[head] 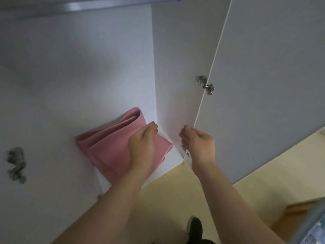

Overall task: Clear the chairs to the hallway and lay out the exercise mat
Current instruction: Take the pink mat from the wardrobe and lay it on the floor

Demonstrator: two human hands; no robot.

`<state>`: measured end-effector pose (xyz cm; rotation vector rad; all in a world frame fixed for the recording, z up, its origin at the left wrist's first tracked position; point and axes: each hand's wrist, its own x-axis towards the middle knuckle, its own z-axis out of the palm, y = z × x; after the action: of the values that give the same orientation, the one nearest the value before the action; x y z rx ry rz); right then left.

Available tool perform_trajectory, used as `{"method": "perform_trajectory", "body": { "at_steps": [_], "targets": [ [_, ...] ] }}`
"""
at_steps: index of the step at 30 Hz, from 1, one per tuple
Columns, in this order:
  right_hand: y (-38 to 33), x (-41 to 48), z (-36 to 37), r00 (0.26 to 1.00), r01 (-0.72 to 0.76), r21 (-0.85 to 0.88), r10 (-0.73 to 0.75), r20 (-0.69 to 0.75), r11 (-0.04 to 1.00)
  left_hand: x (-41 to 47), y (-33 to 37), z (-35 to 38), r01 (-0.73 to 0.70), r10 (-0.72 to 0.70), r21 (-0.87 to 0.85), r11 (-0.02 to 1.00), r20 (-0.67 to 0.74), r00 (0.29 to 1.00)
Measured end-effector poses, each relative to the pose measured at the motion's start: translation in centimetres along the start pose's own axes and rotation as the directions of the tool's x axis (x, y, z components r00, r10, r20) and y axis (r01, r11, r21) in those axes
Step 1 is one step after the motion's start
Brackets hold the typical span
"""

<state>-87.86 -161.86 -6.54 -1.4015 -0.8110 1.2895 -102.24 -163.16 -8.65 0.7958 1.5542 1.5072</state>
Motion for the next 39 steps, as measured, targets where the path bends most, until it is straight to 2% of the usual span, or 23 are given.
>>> {"method": "perform_trajectory", "body": {
  "at_steps": [5,12,18,23,30,33,39],
  "targets": [
    [1.6,2.1,3.4,0.994,-0.045,-0.055,0.05,0.094,0.997,2.5,-1.6,-2.3,-0.004,0.017,0.115,0.993,-0.114,0.993],
    [3.7,8.2,7.6,0.965,-0.145,-0.137,0.17,0.201,0.98,6.7,-4.1,-3.4,0.111,-0.028,0.282,0.953,-0.282,0.959],
    [4.8,12.7,10.9,0.951,-0.18,-0.215,0.225,0.211,0.96,10.8,-4.5,-3.0,0.132,0.016,0.384,0.914,-0.359,0.933],
    [5.5,13.3,12.1,0.949,-0.171,-0.261,0.23,0.214,0.95,12.3,-5.5,-3.4,0.141,0.01,0.416,0.899,-0.341,0.94],
    [6.7,13.4,13.2,0.966,-0.143,-0.292,0.198,0.165,0.946,14.0,-7.0,-5.8,0.093,0.042,0.519,0.85,-0.242,0.969],
    [8.7,14.1,13.6,0.969,-0.147,-0.302,0.198,0.148,0.942,15.1,-9.0,-6.8,0.068,0.041,0.552,0.831,-0.183,0.982],
    [16.8,17.2,15.4,0.971,-0.13,-0.275,0.178,0.158,0.953,18.7,-16.5,-8.7,0.082,0.058,0.538,0.839,-0.238,0.969]
  ]
}}
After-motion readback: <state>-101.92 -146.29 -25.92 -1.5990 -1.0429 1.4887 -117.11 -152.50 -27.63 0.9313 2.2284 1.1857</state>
